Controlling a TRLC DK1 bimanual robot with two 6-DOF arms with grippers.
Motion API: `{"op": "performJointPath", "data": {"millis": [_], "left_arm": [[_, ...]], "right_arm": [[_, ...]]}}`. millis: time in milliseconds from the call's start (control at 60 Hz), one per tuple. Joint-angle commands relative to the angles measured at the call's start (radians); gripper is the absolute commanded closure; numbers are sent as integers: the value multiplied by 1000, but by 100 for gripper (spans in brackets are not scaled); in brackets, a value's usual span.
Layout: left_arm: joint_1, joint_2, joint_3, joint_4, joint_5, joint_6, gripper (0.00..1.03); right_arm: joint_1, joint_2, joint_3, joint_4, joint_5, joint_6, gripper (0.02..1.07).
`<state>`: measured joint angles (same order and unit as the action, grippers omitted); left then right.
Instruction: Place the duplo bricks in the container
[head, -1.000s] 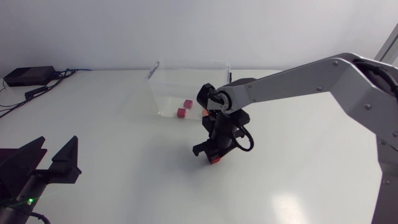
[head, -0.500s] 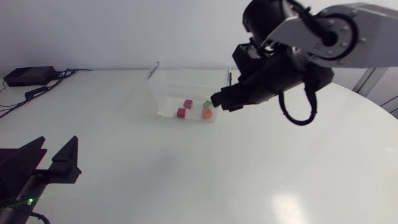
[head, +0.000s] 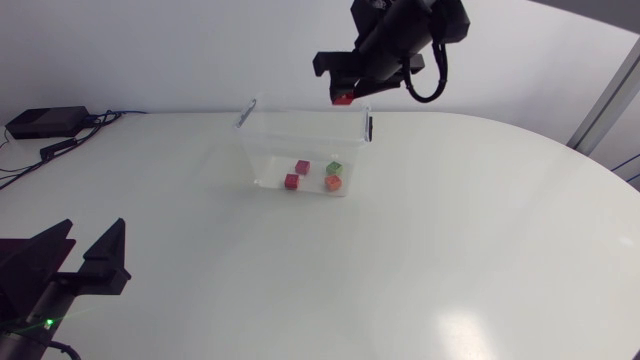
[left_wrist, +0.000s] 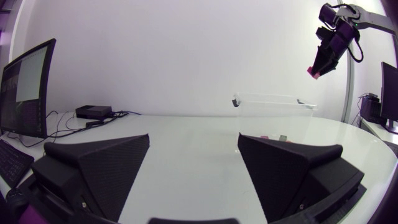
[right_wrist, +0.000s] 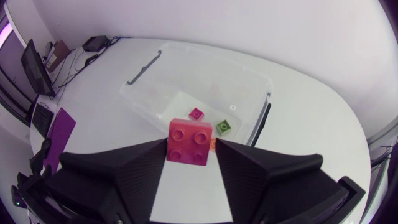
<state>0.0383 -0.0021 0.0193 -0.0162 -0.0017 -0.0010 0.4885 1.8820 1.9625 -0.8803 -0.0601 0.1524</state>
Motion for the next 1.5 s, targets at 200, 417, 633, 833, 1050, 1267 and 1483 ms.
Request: {"op": "performJointPath", "data": {"millis": [200,417,633,833,1050,1267,1483], "left_arm": [[8,-10,-18,9,0,-22,4],[8,-10,-18,10,0,-22,4],[8,-10,-18,10,0,-22,4],[8,-10,-18,9,0,-21,4],[8,-10,-18,10,0,-22,4],[8,-10,-18,9,0,-22,4],[8,-10,-18,9,0,-22,4]], "right_arm": [[-33,-205,-297,115,-4,-2,7],[-76,-348,-418,98,-9,-16,7],[-51,-405,-513,90,-27,-8,7],[30,-434,-593,89,-29,9,7],[41,-449,-623,92,-29,9,7],[12,-511,-697,135,-26,6,7],[9,-535,-729,142,-26,7,7]]}}
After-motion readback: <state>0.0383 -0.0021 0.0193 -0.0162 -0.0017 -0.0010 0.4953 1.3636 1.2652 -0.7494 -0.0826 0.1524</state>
